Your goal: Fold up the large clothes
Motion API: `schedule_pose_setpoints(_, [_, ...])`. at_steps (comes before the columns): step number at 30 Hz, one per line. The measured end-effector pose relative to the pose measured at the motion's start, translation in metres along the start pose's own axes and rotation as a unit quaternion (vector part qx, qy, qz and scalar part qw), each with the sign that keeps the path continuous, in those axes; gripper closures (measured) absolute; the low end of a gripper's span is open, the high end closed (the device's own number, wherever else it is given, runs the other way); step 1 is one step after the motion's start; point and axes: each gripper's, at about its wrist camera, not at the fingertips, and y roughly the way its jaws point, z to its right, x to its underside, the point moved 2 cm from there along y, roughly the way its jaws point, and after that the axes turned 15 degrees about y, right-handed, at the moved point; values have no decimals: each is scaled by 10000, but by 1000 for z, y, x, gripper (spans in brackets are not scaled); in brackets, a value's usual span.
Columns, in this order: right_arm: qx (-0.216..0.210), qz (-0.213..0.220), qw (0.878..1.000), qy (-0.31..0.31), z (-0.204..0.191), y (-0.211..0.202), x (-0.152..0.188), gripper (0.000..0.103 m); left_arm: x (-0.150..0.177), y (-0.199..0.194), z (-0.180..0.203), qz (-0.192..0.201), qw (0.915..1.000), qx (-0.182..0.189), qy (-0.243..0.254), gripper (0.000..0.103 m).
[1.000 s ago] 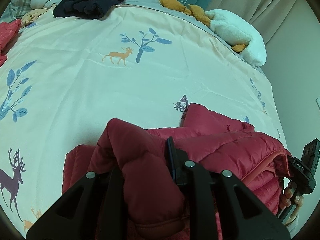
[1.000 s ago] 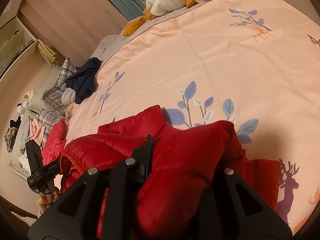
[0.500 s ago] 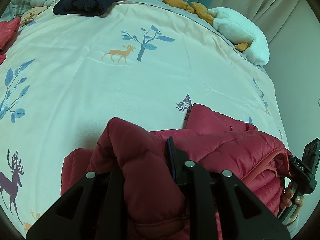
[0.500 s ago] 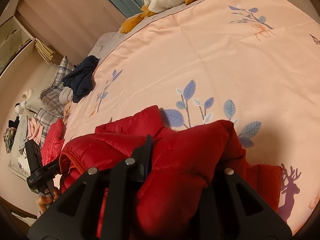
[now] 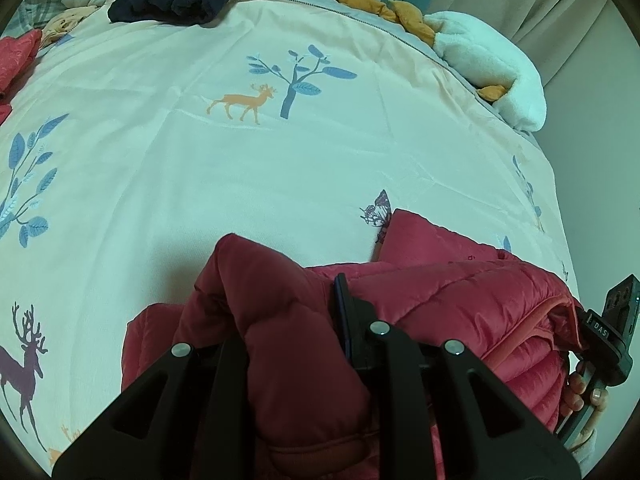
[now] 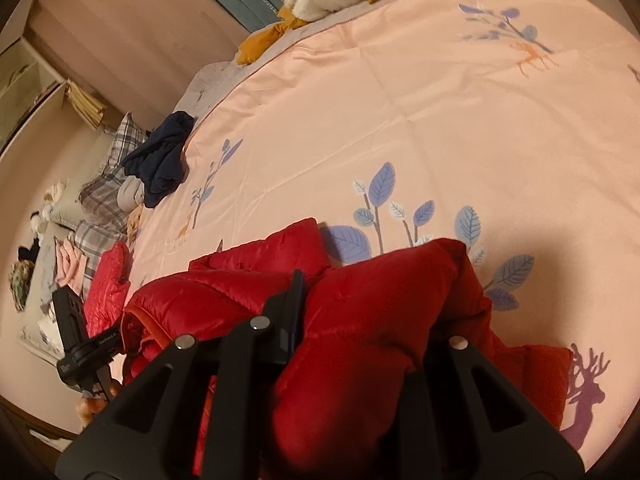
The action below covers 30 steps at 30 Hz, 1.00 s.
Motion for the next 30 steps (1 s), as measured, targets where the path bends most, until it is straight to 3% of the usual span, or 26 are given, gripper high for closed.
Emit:
schedule_pose_setpoints(4, [-154,-101,9994,285,9,4,-3,85,0,1,0,-8,10000,9,-7,84])
schedule_pose_setpoints(24, [-260,-87,9993,238,5,1,-2,79,0,-3,-2,53,9998,102,-172,82])
schedule_pose_setpoints(27, [-287,-91,9992,261,4,0,-2,73,-1,-6,-1,92,9996,144,-228,80])
schedule_pose_setpoints(30, [-374,-84,9988,291,1,-4,-2,59,-1,-8,-3,157,9989,284,-350,74])
